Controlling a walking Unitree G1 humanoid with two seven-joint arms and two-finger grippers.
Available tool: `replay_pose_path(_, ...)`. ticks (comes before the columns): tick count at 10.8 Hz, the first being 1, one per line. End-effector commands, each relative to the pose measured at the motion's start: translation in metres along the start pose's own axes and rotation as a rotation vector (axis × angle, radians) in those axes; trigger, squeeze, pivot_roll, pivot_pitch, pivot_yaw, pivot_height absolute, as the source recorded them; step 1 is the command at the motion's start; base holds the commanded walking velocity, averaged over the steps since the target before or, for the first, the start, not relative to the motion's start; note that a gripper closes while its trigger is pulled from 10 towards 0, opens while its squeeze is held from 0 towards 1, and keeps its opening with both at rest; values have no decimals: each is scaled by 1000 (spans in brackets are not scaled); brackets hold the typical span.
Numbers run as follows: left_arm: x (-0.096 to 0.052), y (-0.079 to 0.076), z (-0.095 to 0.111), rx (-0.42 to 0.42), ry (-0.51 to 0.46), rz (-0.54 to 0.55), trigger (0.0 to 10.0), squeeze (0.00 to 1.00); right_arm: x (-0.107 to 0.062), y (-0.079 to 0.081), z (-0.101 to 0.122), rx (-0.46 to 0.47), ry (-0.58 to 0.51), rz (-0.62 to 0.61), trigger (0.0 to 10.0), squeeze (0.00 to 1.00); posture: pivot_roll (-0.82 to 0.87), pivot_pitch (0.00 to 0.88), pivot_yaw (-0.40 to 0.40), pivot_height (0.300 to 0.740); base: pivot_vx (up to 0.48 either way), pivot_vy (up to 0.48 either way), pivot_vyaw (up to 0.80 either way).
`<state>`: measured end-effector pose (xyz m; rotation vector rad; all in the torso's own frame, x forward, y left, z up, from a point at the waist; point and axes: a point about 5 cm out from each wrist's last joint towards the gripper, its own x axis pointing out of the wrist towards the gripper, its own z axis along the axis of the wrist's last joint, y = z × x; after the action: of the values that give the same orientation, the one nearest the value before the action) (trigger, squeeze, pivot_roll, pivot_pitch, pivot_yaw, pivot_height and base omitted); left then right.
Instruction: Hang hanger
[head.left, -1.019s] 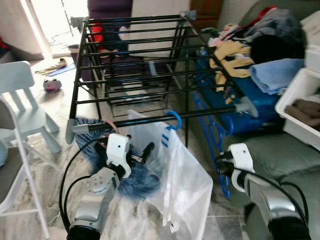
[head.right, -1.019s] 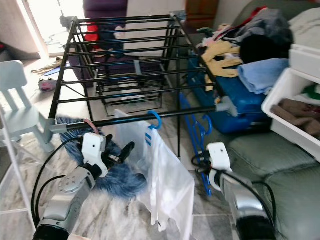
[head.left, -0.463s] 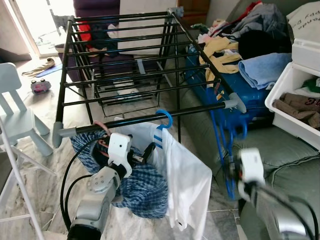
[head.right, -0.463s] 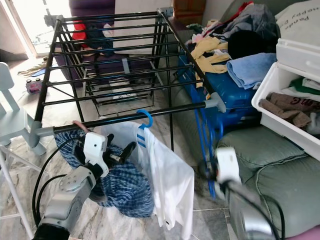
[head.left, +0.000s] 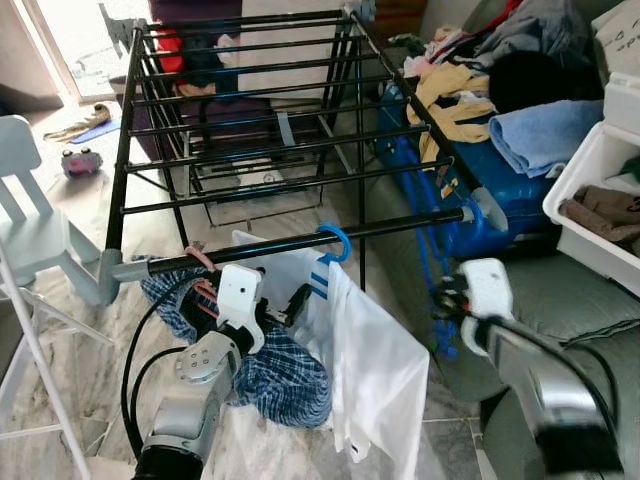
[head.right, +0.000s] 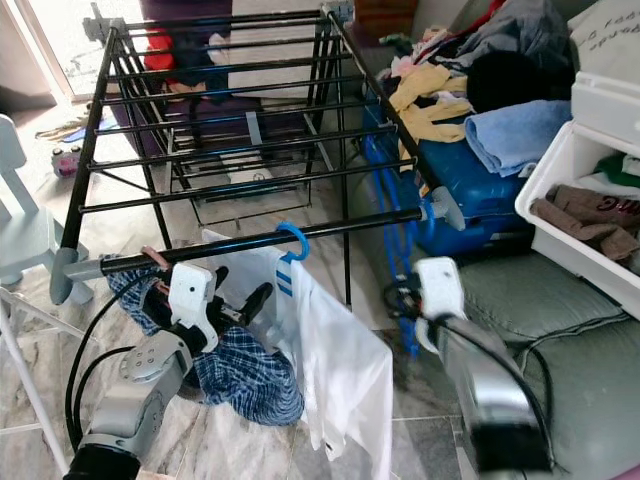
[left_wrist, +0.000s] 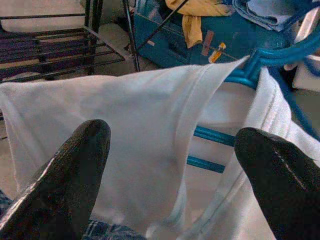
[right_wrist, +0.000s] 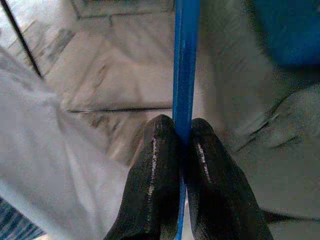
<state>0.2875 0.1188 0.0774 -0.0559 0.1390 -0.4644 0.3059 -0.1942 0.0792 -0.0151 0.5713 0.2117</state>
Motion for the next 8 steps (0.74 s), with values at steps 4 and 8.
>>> replay_pose_path(4, 0, 1, 0, 20, 8, 8, 10000, 0, 15, -6, 4, 131, 109, 26, 10000, 0, -146, 0, -2, 740, 0, 0, 0)
replay_pose_path(8, 0, 1, -1, 23, 20, 9, 10000, 0, 15, -18, -17, 246, 178, -2, 10000, 0, -147, 0, -1, 740, 0, 0, 0)
